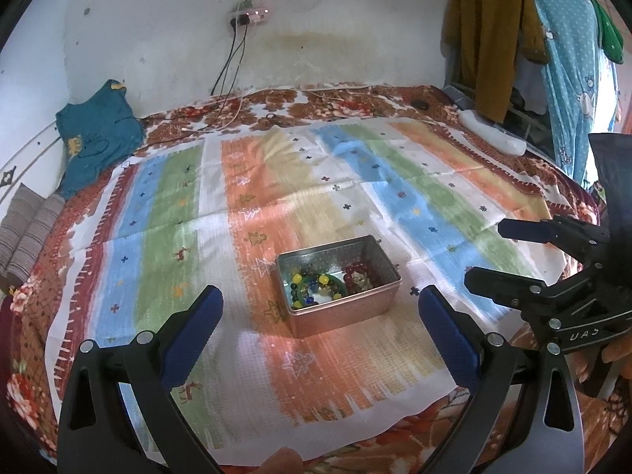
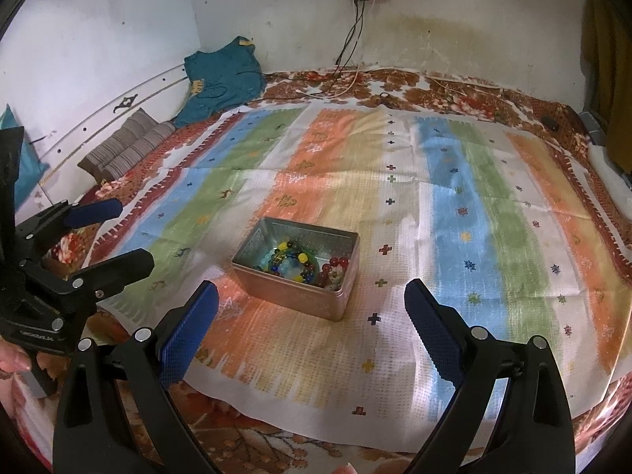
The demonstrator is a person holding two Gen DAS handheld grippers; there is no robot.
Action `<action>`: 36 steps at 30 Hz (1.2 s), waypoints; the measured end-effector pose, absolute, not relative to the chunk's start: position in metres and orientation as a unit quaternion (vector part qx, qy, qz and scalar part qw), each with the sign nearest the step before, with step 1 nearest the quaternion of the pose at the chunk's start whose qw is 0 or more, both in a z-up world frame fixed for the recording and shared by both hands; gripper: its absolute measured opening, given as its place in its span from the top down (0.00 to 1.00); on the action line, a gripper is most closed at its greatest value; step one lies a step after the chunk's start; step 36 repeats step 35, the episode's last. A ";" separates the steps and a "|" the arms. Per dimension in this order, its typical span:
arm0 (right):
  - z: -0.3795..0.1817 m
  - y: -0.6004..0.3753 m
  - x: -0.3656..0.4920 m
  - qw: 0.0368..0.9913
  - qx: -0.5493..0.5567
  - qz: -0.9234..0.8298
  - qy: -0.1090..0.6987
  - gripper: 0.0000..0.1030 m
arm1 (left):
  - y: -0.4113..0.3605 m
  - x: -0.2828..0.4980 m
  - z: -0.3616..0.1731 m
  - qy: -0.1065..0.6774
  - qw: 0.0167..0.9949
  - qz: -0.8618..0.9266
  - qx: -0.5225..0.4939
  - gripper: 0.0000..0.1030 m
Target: Organize jewelry
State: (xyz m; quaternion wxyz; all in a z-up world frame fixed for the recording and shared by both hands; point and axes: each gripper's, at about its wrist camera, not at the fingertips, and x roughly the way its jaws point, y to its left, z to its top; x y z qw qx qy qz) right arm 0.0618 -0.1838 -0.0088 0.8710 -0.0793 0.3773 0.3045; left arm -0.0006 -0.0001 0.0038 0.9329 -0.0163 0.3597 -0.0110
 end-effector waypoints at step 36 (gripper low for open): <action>-0.002 -0.183 0.054 0.880 -0.096 0.298 0.356 0.05 | -0.005 -0.006 0.012 0.337 0.941 -0.016 -0.015 0.05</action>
